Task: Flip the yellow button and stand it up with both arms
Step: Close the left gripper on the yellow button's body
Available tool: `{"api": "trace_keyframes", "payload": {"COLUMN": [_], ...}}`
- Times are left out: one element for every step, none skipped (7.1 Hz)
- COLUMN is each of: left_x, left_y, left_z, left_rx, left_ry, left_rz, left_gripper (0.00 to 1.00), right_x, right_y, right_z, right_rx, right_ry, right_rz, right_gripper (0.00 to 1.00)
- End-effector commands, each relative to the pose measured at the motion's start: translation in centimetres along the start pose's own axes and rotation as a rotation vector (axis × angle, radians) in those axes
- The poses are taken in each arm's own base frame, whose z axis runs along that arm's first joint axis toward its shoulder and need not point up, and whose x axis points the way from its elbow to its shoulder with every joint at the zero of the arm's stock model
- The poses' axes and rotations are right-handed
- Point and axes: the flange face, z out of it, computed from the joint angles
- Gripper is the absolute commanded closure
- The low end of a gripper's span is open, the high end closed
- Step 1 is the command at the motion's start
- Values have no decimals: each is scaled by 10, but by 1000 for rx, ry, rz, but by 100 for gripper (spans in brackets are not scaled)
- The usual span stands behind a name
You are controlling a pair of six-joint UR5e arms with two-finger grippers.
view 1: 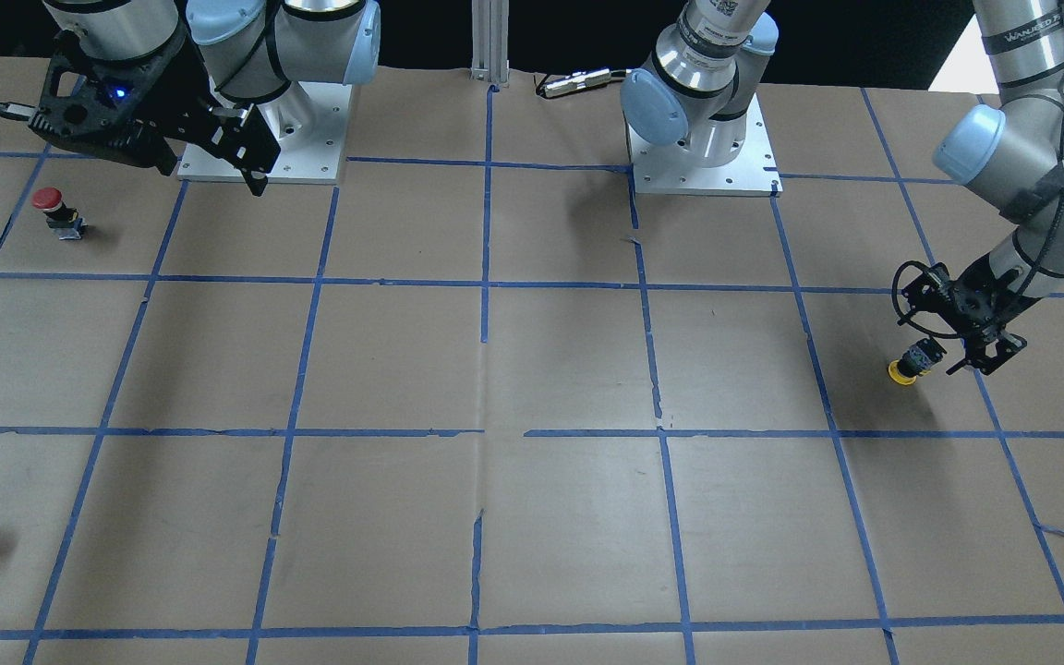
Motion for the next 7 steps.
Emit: {"api": "trace_keyframes", "payload": {"left_x": [-1,-1,-1,2,1,0,-1], "left_y": [0,1,1,1,1,1,0], "left_z": [-1,-4,-6,-5,-8,-10,-13], "left_rx": [-3,-9,-13,-9,-12,-13,-11], "left_ry": [0,-5,-9,-5,-12,-16,-23], "left_rz": [4,15,15,11,12,12,14], "left_gripper": [23,35,55,69,82,88,90], "right_x": [0,0,0,0,0,0,0], "right_y": [0,0,0,0,0,0,0], "right_z": [0,0,0,0,0,0,0], "right_rx": [-2,1,1,1,1,1,1], "right_ry": [0,0,0,0,0,0,0], "right_rz": [2,2,-1,-1,-1,-1,-1], "right_gripper": [0,0,0,0,0,0,0]}}
